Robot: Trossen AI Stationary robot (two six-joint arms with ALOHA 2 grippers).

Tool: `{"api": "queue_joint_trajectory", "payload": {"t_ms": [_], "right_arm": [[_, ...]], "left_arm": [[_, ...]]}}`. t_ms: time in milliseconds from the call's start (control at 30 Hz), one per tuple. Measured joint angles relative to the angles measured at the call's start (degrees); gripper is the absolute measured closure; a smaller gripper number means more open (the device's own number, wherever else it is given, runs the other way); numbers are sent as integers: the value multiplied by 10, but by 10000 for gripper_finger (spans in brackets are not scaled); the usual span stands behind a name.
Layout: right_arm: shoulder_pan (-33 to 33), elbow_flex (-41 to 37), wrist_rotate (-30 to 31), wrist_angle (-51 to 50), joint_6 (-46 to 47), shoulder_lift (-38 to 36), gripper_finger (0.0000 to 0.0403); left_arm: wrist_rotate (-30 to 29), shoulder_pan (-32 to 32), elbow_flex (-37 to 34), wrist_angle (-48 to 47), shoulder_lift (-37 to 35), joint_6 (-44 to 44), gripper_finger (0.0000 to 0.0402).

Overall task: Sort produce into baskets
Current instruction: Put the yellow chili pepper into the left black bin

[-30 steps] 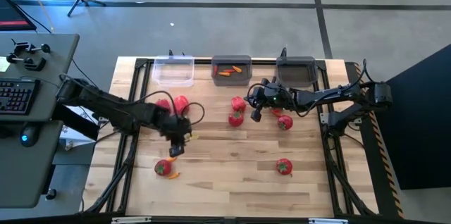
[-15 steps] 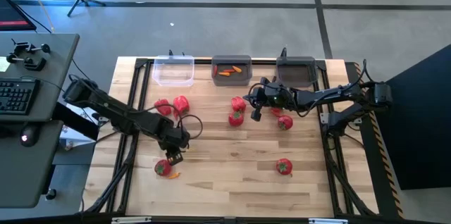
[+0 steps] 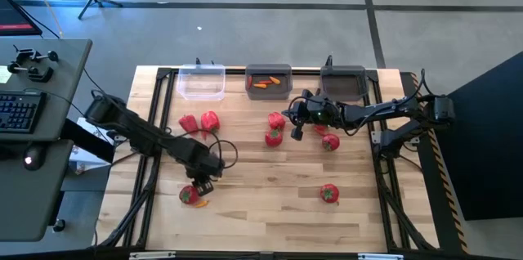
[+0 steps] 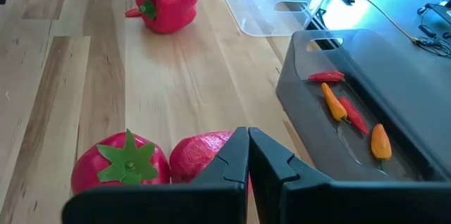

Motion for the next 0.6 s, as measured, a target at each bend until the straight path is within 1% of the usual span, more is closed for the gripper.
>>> {"api": "queue_joint_trajectory", "payload": {"t_ms": [200, 300, 400, 600], "right_arm": [[0, 0, 7, 0, 0, 0, 403], [0, 0, 7, 0, 0, 0, 403], [0, 0, 7, 0, 0, 0, 403], [0, 0, 7, 0, 0, 0, 403]], "left_arm": [[-10, -4, 0, 0, 29, -2, 262], [-13, -7, 2, -1, 36, 2, 272], [-17, -8, 3, -4, 37, 15, 298], [-27, 4, 12, -8, 39, 75, 380]]}}
